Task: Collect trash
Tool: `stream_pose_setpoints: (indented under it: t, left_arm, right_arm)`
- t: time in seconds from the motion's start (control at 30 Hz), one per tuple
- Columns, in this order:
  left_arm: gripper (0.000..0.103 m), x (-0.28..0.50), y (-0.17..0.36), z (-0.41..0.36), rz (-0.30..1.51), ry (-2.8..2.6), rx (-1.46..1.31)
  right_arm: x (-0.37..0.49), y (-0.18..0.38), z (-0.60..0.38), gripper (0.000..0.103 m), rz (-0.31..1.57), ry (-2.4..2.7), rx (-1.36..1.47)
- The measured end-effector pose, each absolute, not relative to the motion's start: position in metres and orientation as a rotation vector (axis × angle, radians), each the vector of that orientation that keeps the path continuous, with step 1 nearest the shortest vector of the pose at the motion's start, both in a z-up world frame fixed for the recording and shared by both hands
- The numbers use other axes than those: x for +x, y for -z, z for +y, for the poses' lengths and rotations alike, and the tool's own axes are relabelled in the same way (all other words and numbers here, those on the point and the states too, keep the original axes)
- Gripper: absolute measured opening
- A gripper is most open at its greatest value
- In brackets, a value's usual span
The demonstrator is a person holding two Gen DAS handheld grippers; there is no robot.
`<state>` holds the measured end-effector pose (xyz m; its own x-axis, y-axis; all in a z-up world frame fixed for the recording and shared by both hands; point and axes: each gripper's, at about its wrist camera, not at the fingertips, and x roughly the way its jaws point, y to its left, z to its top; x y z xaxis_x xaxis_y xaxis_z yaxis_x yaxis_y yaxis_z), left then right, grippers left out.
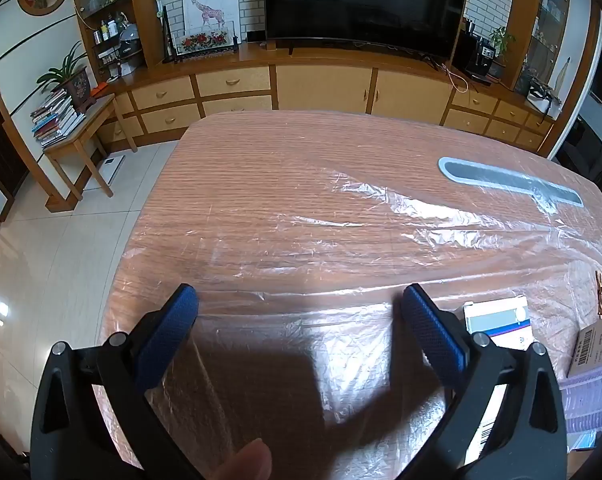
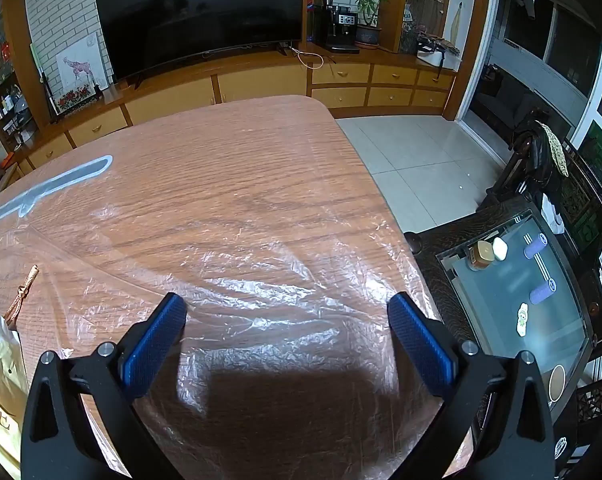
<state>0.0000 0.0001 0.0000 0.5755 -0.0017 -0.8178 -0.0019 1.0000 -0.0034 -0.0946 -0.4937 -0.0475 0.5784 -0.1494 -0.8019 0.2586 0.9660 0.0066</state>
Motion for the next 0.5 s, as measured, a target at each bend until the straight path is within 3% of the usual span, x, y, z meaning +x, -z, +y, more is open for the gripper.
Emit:
stream_pose_setpoints:
  t: [0.5]
  left_arm:
    - [0.102,0.0001,0.0001,-0.0001,0.959,-0.001,-0.001]
  right_arm:
    - [-0.0947,0.0476,-0.4940,0.099,0.923,0.237,0.132]
